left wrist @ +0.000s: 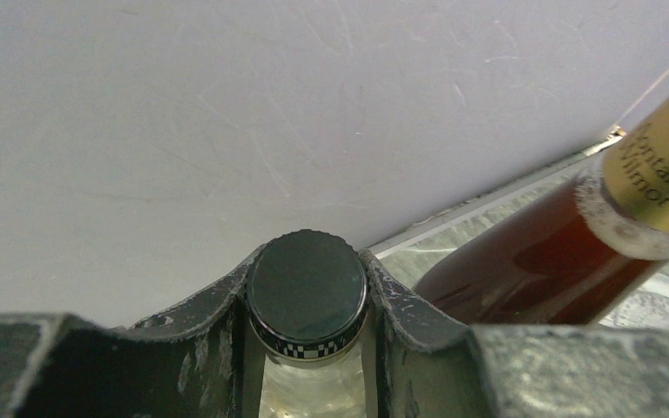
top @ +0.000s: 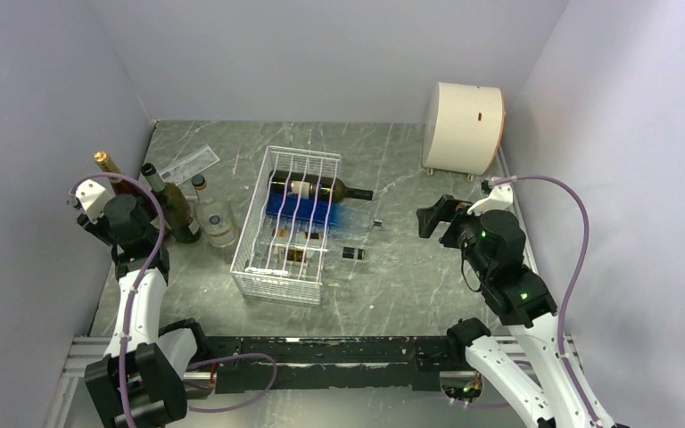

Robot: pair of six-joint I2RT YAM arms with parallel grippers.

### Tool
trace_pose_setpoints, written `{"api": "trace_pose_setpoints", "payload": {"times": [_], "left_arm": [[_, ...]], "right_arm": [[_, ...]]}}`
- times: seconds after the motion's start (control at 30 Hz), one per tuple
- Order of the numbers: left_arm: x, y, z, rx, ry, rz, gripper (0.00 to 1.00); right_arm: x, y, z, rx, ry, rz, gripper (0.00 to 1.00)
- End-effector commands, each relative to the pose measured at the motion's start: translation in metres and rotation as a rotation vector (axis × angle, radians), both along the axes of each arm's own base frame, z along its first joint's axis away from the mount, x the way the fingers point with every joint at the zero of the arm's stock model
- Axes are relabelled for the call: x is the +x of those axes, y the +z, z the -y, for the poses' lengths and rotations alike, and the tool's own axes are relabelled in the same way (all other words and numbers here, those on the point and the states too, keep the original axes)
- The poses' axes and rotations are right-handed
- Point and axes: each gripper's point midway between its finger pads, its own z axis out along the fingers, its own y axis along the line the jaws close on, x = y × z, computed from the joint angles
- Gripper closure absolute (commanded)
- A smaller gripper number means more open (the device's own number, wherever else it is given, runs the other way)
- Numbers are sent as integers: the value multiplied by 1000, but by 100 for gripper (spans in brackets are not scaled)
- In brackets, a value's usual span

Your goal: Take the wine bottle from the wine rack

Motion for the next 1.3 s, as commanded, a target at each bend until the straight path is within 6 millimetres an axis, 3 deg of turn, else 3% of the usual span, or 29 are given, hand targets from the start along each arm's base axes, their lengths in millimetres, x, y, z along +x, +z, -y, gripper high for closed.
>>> {"api": "trace_pose_setpoints", "payload": {"times": [0.0,0.07,0.3,0.4,0.47,0.63,0.8,1.03,1.27], "left_arm": [[11,65,0,79,-32,258,93],[8,66,-1,79,-22,257,87],[5,63,0,62,-15,234,44],[4,63,0,49,-10,222,15],[3,64,1,44,-18,223,5],[-4,68,6,3,-13,230,0],[-17,92,15,-17,-34,278,0],[-22,138,53,63,-263,411,0],[-11,174,108,164,-583,435,2]], "right_arm": [[-3,9,0,0,7,23,0],[-4,11,1,3,8,29,0],[-4,10,-1,5,18,29,0],[-5,11,-1,8,17,31,0],[-5,11,-1,7,18,31,0],[-6,12,-2,13,24,39,0],[-6,13,-2,11,24,39,0],[-6,13,-1,12,21,41,0],[-4,10,1,-2,7,18,0]]}}
